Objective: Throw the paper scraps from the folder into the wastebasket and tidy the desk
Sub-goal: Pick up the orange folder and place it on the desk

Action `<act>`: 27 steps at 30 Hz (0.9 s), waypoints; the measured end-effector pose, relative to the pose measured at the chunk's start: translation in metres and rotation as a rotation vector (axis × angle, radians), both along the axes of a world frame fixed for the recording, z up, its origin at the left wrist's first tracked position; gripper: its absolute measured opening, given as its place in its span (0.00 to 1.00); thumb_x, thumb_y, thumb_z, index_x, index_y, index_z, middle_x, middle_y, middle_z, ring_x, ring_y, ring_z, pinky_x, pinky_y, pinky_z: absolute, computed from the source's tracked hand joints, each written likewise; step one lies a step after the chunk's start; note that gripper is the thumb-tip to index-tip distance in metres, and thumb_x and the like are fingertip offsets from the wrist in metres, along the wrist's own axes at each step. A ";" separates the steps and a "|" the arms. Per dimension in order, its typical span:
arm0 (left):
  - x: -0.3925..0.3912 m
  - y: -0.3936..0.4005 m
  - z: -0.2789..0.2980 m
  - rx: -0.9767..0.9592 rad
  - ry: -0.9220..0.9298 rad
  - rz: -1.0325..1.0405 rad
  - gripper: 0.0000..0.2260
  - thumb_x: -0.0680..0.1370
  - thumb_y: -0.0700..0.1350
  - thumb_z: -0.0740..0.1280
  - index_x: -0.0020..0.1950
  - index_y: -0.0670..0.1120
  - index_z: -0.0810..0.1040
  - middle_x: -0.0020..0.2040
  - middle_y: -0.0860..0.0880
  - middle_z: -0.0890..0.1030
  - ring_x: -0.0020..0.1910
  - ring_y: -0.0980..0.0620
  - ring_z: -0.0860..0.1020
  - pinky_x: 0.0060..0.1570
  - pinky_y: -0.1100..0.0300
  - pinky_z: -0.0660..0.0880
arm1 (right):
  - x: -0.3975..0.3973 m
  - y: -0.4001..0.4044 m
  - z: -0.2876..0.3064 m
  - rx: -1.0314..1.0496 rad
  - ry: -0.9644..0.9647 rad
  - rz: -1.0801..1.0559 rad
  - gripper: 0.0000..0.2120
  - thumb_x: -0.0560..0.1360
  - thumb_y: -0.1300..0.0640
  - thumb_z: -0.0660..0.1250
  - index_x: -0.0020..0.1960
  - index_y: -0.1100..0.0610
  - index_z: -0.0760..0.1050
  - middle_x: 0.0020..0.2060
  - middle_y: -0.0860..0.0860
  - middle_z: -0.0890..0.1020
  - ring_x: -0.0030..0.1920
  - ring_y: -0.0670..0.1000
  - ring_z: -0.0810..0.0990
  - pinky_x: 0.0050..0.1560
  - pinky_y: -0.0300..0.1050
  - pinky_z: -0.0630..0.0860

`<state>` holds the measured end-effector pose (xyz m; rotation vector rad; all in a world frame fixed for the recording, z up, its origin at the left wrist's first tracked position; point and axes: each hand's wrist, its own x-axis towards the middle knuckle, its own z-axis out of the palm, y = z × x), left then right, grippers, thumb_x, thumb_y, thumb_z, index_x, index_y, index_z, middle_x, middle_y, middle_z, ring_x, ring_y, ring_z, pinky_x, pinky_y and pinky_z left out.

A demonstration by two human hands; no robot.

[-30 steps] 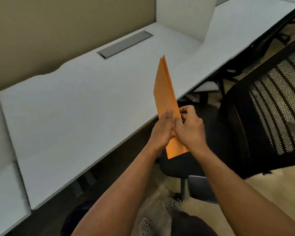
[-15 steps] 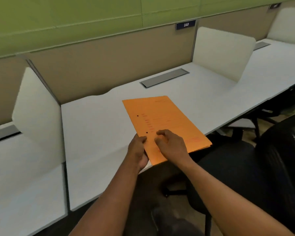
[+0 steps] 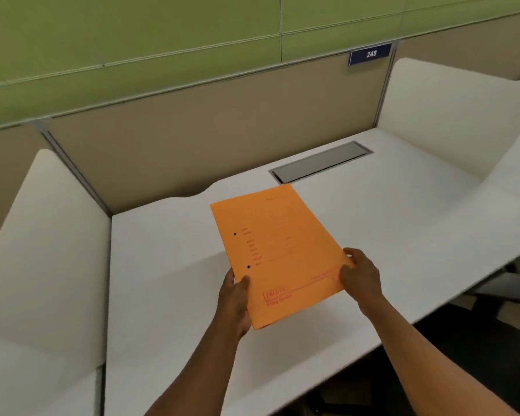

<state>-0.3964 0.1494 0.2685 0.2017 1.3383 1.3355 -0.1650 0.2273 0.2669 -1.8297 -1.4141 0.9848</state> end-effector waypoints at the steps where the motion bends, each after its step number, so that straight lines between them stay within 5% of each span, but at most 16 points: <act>1: -0.004 0.016 -0.006 -0.019 0.015 0.007 0.14 0.84 0.39 0.58 0.62 0.54 0.77 0.55 0.45 0.83 0.52 0.40 0.83 0.43 0.37 0.81 | -0.004 0.016 -0.007 -0.011 0.007 0.004 0.24 0.72 0.67 0.58 0.68 0.56 0.71 0.58 0.57 0.78 0.52 0.56 0.75 0.51 0.49 0.74; 7: -0.034 0.111 -0.043 -0.177 0.150 0.025 0.15 0.83 0.39 0.60 0.67 0.53 0.74 0.60 0.43 0.80 0.55 0.38 0.80 0.53 0.29 0.75 | -0.032 0.111 -0.047 -0.145 0.087 0.053 0.23 0.74 0.69 0.56 0.65 0.54 0.72 0.46 0.43 0.77 0.45 0.43 0.76 0.37 0.38 0.70; 12: -0.064 0.185 -0.073 -0.245 0.248 0.045 0.14 0.82 0.40 0.60 0.65 0.53 0.75 0.59 0.44 0.80 0.55 0.39 0.79 0.54 0.32 0.76 | -0.066 0.187 -0.074 -0.183 0.122 0.061 0.22 0.74 0.68 0.56 0.64 0.53 0.72 0.47 0.45 0.79 0.44 0.41 0.75 0.38 0.39 0.70; 21: -0.117 0.279 -0.111 -0.312 0.389 0.069 0.14 0.80 0.40 0.63 0.61 0.57 0.75 0.59 0.48 0.80 0.57 0.43 0.78 0.58 0.39 0.76 | -0.130 0.291 -0.106 -0.204 -0.019 0.134 0.24 0.78 0.61 0.61 0.74 0.56 0.64 0.65 0.55 0.75 0.63 0.58 0.74 0.61 0.53 0.71; 24: -0.125 0.297 -0.126 -0.395 0.676 -0.017 0.23 0.79 0.41 0.66 0.73 0.50 0.68 0.66 0.44 0.76 0.63 0.43 0.76 0.64 0.44 0.73 | -0.137 0.308 -0.122 -0.190 -0.157 0.208 0.28 0.77 0.54 0.66 0.74 0.58 0.63 0.68 0.58 0.72 0.67 0.61 0.71 0.65 0.57 0.69; 27: -0.125 0.303 -0.141 -0.359 1.035 -0.141 0.24 0.77 0.42 0.69 0.73 0.46 0.69 0.66 0.41 0.72 0.64 0.41 0.72 0.61 0.47 0.71 | -0.142 0.315 -0.136 -0.116 -0.347 0.282 0.31 0.74 0.49 0.69 0.73 0.57 0.65 0.68 0.58 0.72 0.67 0.63 0.69 0.63 0.63 0.71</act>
